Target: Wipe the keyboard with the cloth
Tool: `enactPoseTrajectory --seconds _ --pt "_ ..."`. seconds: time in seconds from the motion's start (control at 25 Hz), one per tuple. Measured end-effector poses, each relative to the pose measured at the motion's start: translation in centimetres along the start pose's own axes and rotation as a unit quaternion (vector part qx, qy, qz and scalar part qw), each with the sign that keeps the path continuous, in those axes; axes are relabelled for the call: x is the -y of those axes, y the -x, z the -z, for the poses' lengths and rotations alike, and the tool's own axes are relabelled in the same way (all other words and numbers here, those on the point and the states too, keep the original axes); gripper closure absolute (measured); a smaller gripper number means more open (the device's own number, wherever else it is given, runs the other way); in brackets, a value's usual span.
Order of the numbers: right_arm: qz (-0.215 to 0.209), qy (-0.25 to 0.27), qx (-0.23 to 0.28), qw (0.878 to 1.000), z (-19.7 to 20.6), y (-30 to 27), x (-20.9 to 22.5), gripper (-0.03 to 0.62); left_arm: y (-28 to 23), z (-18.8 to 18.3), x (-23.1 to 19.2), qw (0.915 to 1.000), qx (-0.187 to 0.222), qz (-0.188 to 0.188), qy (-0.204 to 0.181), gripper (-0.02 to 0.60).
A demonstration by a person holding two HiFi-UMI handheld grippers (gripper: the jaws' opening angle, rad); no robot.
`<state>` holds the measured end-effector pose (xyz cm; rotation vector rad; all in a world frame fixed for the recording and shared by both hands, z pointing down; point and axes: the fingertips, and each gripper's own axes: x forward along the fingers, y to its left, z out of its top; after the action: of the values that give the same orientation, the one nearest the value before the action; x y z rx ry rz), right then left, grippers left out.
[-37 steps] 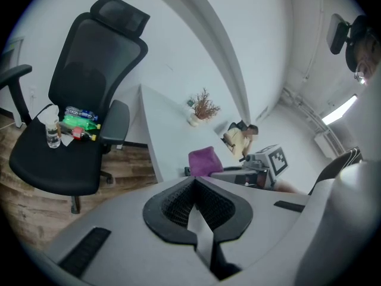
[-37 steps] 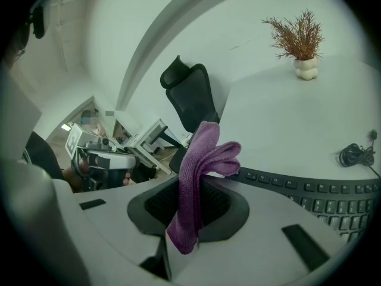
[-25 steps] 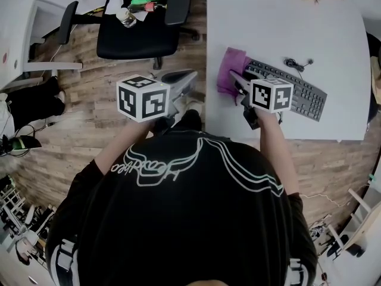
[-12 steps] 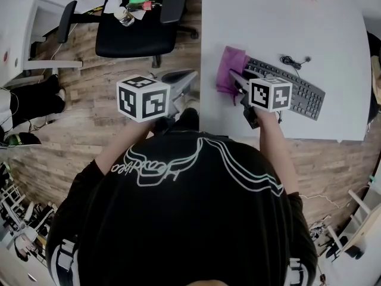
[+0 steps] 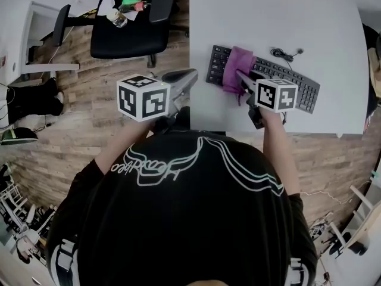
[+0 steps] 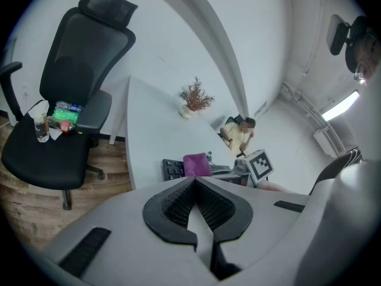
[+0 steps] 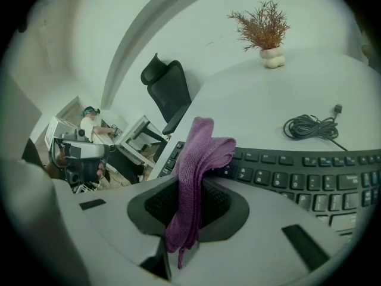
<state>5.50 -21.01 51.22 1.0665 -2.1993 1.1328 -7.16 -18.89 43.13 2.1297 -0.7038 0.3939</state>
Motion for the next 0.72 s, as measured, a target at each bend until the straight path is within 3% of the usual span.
enactPoseTrajectory --seconds 0.72 --pt "0.043 -0.042 0.020 0.998 3.0 7.6 7.4 0.539 -4.1 1.3 6.0 0.9997 -0.009 0.014 -0.016 0.577"
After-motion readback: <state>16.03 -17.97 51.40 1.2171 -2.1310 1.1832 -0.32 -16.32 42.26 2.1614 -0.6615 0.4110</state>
